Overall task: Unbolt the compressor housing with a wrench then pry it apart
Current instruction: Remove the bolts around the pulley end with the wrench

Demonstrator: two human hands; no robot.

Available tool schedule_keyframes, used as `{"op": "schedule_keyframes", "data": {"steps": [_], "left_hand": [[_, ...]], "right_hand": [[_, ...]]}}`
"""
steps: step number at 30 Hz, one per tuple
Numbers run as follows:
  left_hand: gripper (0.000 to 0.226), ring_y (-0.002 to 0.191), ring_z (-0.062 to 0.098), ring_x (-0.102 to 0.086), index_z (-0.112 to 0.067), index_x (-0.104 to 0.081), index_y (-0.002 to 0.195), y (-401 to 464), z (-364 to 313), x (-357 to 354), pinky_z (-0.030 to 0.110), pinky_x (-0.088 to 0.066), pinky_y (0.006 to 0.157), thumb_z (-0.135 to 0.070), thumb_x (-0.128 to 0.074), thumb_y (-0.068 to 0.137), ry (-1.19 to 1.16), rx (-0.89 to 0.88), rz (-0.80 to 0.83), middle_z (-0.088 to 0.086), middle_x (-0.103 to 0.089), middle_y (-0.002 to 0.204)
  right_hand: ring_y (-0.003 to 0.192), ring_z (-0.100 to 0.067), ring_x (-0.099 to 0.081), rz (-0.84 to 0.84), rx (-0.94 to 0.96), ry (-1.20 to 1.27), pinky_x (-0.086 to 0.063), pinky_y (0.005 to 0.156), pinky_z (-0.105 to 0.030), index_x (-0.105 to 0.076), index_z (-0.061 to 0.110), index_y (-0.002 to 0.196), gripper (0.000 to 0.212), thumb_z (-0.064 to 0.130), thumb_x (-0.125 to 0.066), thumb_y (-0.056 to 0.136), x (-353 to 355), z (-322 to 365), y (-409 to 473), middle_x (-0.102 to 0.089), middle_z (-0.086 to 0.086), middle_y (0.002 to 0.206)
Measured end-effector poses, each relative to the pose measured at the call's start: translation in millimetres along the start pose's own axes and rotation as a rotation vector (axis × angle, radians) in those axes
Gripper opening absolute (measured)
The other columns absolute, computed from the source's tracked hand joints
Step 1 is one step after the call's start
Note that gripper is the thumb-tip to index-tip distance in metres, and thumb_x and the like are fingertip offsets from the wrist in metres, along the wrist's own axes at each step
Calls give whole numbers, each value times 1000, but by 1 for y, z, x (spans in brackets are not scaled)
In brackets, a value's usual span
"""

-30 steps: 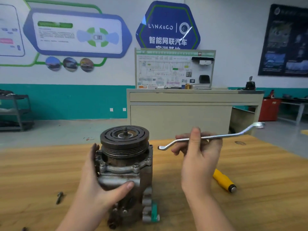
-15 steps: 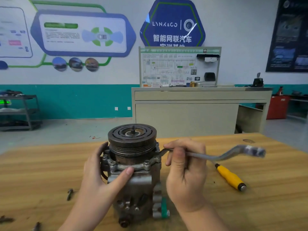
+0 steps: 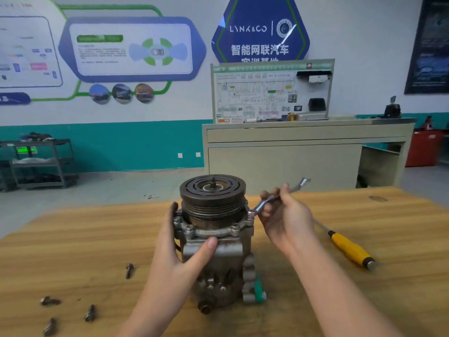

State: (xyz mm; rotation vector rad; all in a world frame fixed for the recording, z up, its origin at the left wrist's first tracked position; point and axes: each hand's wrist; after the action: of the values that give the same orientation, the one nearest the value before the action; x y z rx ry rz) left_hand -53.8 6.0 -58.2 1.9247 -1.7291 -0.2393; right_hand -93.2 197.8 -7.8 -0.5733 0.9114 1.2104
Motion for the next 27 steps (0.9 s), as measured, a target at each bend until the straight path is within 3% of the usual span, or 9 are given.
{"op": "schedule_keyframes", "data": {"steps": [2, 4, 7, 11, 17, 20, 22, 25, 27], "left_hand": [[102, 124, -18, -33, -53, -14, 142, 1, -2, 1, 14, -29, 96, -78, -66, 58, -6, -10, 2, -27, -31, 146], [107, 118, -28, -29, -53, -14, 143, 2, -2, 2, 9, -29, 90, -85, -61, 53, 7, -12, 8, -31, -31, 144], [107, 126, -16, -33, -50, -16, 144, 3, -1, 5, 17, -30, 98, -85, -59, 52, 25, -17, 22, -29, -33, 145], [108, 127, -13, -36, -47, -21, 144, 5, 1, 7, 21, -32, 102, -86, -58, 52, 53, -48, 29, -29, -38, 141], [97, 125, -15, -36, -47, -23, 142, 7, 2, 8, 17, -33, 98, -81, -60, 59, 88, -71, 34, -33, -38, 137], [96, 122, -21, -34, -45, -22, 143, 7, 2, 8, 12, -31, 94, -76, -62, 62, 91, -88, 27, -36, -37, 134], [91, 117, -26, -33, -47, -22, 141, 7, 3, 8, 10, -32, 91, -72, -66, 65, 89, -91, 27, -40, -35, 131], [95, 116, -25, -35, -49, -21, 141, 7, 2, 8, 14, -31, 95, -75, -65, 61, 72, -68, 32, -40, -35, 131], [99, 122, -14, -39, -47, -21, 143, 6, 3, 8, 19, -32, 98, -77, -63, 58, 61, -51, 30, -31, -39, 136]], "right_hand": [[43, -13, -61, 22, 85, 29, -48, 41, -19, -48, 12, 81, 28, 29, -40, 102, 0, 5, -2, -71, -13, 63], [46, -14, -65, 9, 337, -96, -50, 44, -21, -49, 12, 84, 26, 30, -42, 101, 0, 8, -12, -72, -11, 65], [41, -16, -62, 0, 714, -383, -49, 44, -22, -46, 19, 83, 22, 28, -39, 102, -1, 5, -28, -70, -8, 64], [46, -10, -61, 136, 999, -582, -50, 52, -18, -45, 26, 85, 17, 30, -38, 101, -1, -5, -45, -66, -3, 68], [54, -11, -58, 425, 1214, -734, -49, 52, -28, -50, 20, 89, 26, 40, -37, 101, 6, -16, -48, -59, 0, 81], [63, -5, -52, 547, 1297, -802, -46, 60, -21, -49, 16, 90, 27, 36, -36, 103, 8, -26, -50, -55, -2, 81], [57, -7, -48, 493, 1196, -630, -43, 57, -19, -49, 25, 86, 25, 37, -34, 103, 3, -29, -54, -56, -3, 73], [37, -11, -37, 123, 695, -223, -29, 40, -13, -45, 24, 75, 32, 34, -31, 102, -4, -19, -44, -53, -1, 50], [30, -11, -28, 16, 363, -165, -20, 37, -15, -41, 17, 74, 34, 30, -31, 104, -2, -9, -26, -48, -1, 43]]}}
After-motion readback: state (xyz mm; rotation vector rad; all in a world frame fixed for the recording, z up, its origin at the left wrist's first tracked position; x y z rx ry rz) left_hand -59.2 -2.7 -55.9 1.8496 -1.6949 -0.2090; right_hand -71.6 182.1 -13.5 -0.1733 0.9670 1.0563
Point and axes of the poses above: each hand's wrist, its own y-axis towards the middle knuckle, its own x-axis out of the back of the hand, z = x × y
